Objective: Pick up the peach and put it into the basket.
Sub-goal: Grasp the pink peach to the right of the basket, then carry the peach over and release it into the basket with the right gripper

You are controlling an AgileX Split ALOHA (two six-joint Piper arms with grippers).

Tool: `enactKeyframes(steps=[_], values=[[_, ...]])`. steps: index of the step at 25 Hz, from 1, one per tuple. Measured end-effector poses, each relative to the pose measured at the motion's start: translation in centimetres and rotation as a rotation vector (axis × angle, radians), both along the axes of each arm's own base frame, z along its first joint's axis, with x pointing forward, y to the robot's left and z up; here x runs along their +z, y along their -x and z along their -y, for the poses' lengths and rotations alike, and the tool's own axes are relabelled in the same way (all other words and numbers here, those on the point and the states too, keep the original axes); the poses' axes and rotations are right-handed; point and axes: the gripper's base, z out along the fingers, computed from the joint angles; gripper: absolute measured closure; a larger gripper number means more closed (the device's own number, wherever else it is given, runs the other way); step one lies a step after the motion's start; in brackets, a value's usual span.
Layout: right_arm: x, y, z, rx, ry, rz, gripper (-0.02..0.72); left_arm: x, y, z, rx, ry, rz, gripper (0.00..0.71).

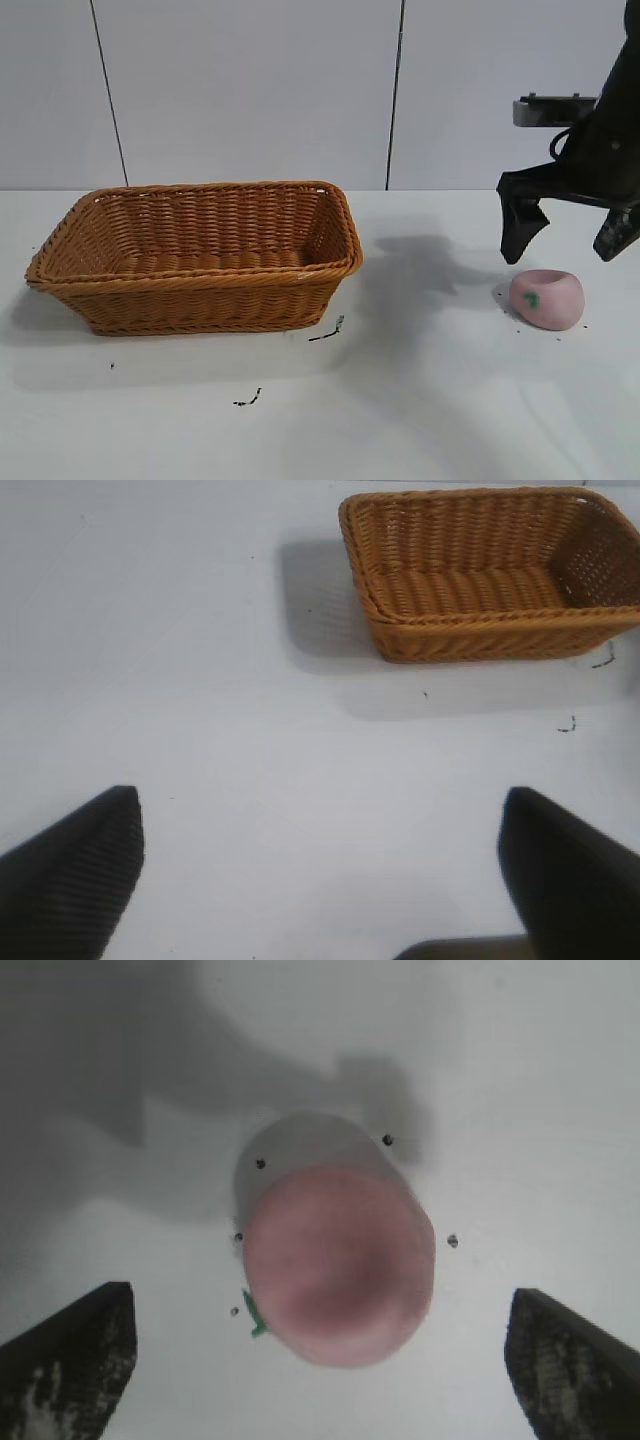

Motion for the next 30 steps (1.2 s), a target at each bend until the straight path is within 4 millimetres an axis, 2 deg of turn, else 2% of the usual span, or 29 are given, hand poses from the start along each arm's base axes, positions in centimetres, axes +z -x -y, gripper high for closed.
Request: enactKeyframes(steps=[6,8,9,11,14,16,21,27,30], values=[[-1.3,-0.1,0.0,0.002,0.004,-0.015,0.008,0.0,0.0,0.0,0.0,0.0,0.0,0.017],[-1.3,-0.2,0.0,0.004,0.007,-0.008,0.052,0.0,0.0,0.0,0.0,0.0,0.0,0.017],[-1.3,-0.2,0.0,0.004,0.007,-0.006,0.115,0.0,0.0,0.0,0.0,0.0,0.0,0.017],[-1.3,-0.2,0.1,0.008,0.012,-0.002,0.291,0.0,0.0,0.0,0.0,0.0,0.0,0.017],[-1.1,-0.2,0.1,0.011,0.015,0.002,0.603,0.0,0.0,0.0,0.0,0.0,0.0,0.017],[-0.5,-0.3,0.1,0.011,0.014,0.015,0.694,0.0,0.0,0.0,0.0,0.0,0.0,0.017],[2.0,-0.1,0.1,0.014,0.016,0.062,0.703,0.0,0.0,0.0,0.0,0.0,0.0,0.017],[9.0,0.5,0.1,0.016,0.011,0.218,0.703,0.0,0.0,0.0,0.0,0.0,0.0,0.017],[11.6,0.1,0.0,0.012,-0.004,0.232,0.703,0.0,0.0,0.0,0.0,0.0,0.0,0.017]])
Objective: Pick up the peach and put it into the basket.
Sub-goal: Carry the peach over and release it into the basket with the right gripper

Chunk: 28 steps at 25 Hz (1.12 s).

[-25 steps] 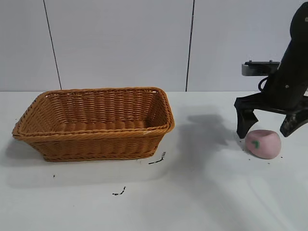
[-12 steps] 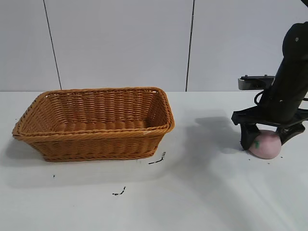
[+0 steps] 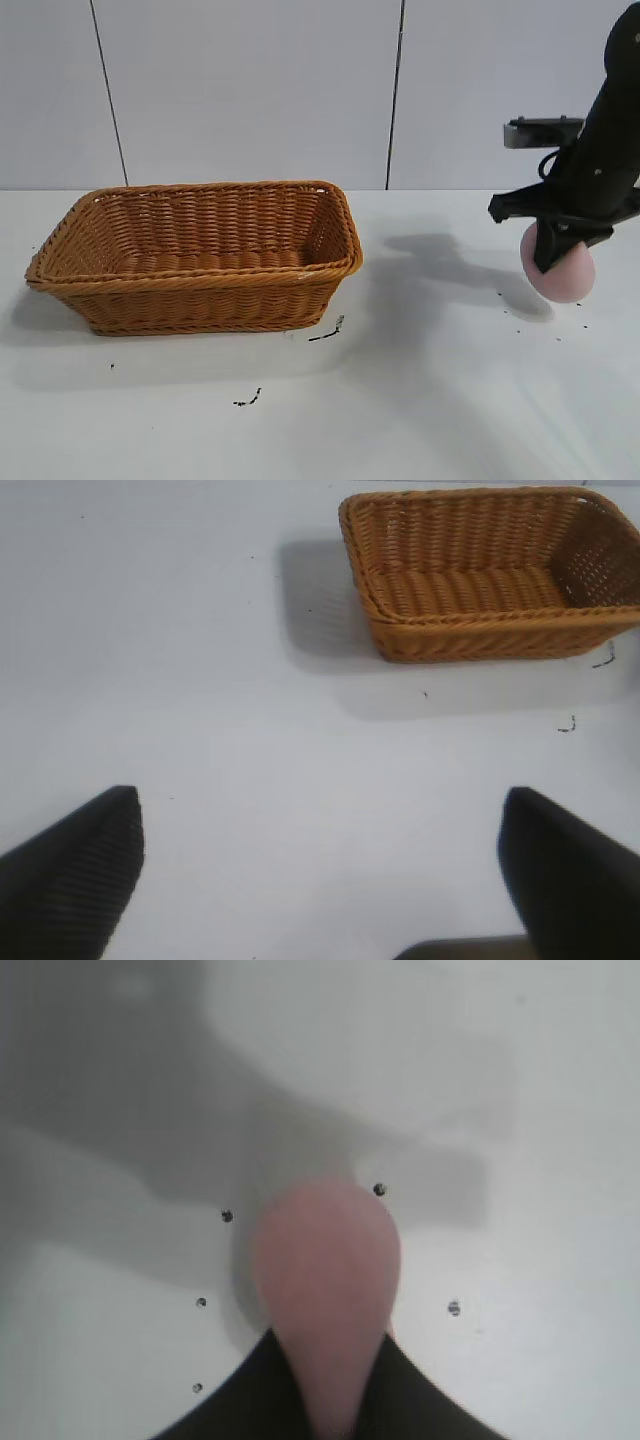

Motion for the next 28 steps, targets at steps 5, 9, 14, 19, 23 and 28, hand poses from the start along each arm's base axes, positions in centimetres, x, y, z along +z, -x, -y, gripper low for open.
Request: enactKeyframes(steps=[5,9,14,19,23,28], values=[[4.5,-2.1,-0.8,0.012,-0.041,0.075,0.703,0.0,0.0,0.0,0.0,0.0,0.0,0.017],[7.0,-3.7,-3.6,0.083,-0.05,0.118,0.703,0.0,0.0,0.0,0.0,0.0,0.0,0.017],[8.1,-4.3,-10.5,0.237,-0.071,0.136,0.703,0.0,0.0,0.0,0.0,0.0,0.0,0.017],[7.2,-2.6,-17.7,0.393,-0.086,0.119,0.703,0.0,0.0,0.0,0.0,0.0,0.0,0.017],[5.5,-1.1,-22.5,0.495,-0.094,0.107,0.703,0.0,0.0,0.0,0.0,0.0,0.0,0.017],[1.5,-0.8,-26.4,0.558,-0.097,0.097,0.703,0.0,0.0,0.0,0.0,0.0,0.0,0.017]])
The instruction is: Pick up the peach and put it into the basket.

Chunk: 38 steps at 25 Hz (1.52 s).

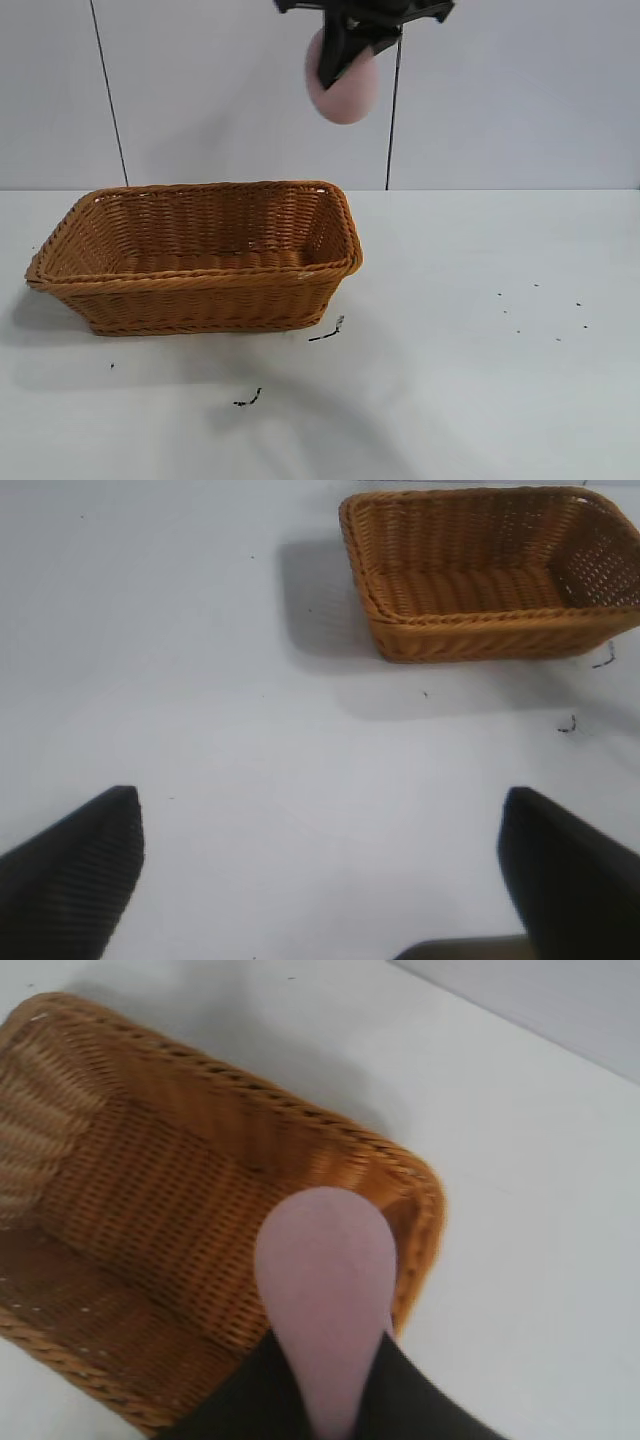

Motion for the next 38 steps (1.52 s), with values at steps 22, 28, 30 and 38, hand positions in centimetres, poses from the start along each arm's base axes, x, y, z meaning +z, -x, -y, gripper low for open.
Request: enactKeyframes(steps=[22,28,30,38], values=[[-7.7,-2.5,-2.0,0.01,0.053,-0.051,0.024,0.0,0.0,0.0,0.0,0.0,0.0,0.017],[-0.1,-2.9,-1.2,-0.024,0.001,0.004,0.015,0.0,0.0,0.0,0.0,0.0,0.0,0.017],[1.6,-3.6,0.1,-0.059,-0.019,0.023,0.01,0.0,0.0,0.0,0.0,0.0,0.0,0.017],[2.1,-8.6,10.9,-0.285,-0.002,0.0,0.008,0.0,0.0,0.0,0.0,0.0,0.0,0.017]])
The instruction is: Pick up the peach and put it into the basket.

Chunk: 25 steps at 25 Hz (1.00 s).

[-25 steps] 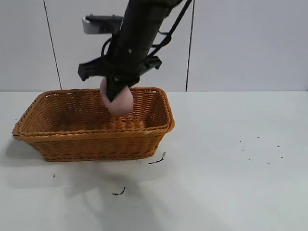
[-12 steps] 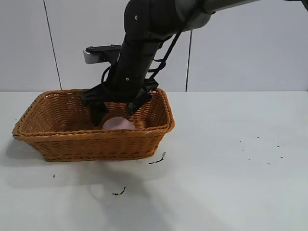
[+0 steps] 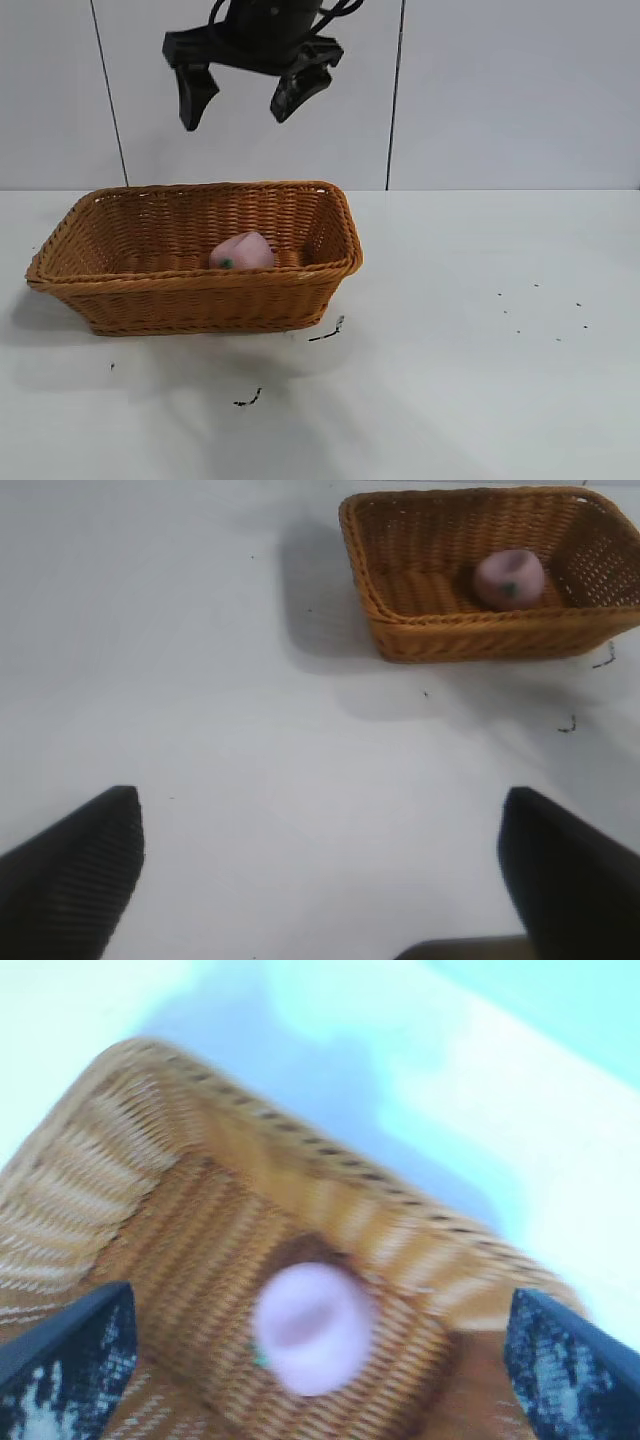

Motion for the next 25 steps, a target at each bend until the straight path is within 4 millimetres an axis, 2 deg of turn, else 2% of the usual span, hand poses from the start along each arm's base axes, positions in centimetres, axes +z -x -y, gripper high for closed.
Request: enactKeyframes(steps=[3,5,7,9,14,19,25], values=[[-0.1,-1.5,5.7,-0.113,0.01,-0.02,0.008,0.0,0.0,0.0,0.0,0.0,0.0,0.017],[-0.2,-2.0,8.8,-0.172,0.015,-0.034,0.008,0.0,0.0,0.0,0.0,0.0,0.0,0.017],[-0.2,-2.3,11.4,-0.222,0.018,-0.046,0.008,0.0,0.0,0.0,0.0,0.0,0.0,0.017],[-0.3,-2.3,13.0,-0.253,0.022,-0.064,0.008,0.0,0.0,0.0,0.0,0.0,0.0,0.017],[-0.3,-1.8,15.2,-0.289,0.033,-0.121,0.008,0.0,0.0,0.0,0.0,0.0,0.0,0.017],[1.1,-1.3,16.2,-0.313,0.059,-0.099,0.008,0.0,0.0,0.0,0.0,0.0,0.0,0.017],[3.8,1.6,16.3,-0.326,0.062,-0.102,0.008,0.0,0.0,0.0,0.0,0.0,0.0,0.017]])
